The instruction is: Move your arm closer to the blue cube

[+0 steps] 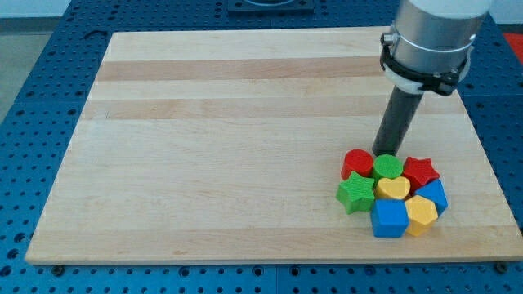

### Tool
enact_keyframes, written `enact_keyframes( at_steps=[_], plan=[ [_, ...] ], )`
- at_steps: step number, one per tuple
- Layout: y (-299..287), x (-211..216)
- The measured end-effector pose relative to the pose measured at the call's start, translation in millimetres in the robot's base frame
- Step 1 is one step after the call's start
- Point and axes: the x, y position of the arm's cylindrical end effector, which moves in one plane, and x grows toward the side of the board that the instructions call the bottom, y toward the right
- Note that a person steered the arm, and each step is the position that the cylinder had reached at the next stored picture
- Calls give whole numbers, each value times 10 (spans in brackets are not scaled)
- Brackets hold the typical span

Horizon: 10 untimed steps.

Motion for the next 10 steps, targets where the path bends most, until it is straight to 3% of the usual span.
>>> enact_keyframes(
  at_steps=[1, 2, 3, 4, 6, 7, 9, 10],
  plan=[
    [378, -348],
    [1309, -388],
    [1881, -218],
    [1893, 4],
    [1870, 1251],
    [1537, 1450],
    [-295, 1456],
    [-1030, 1128]
  ],
)
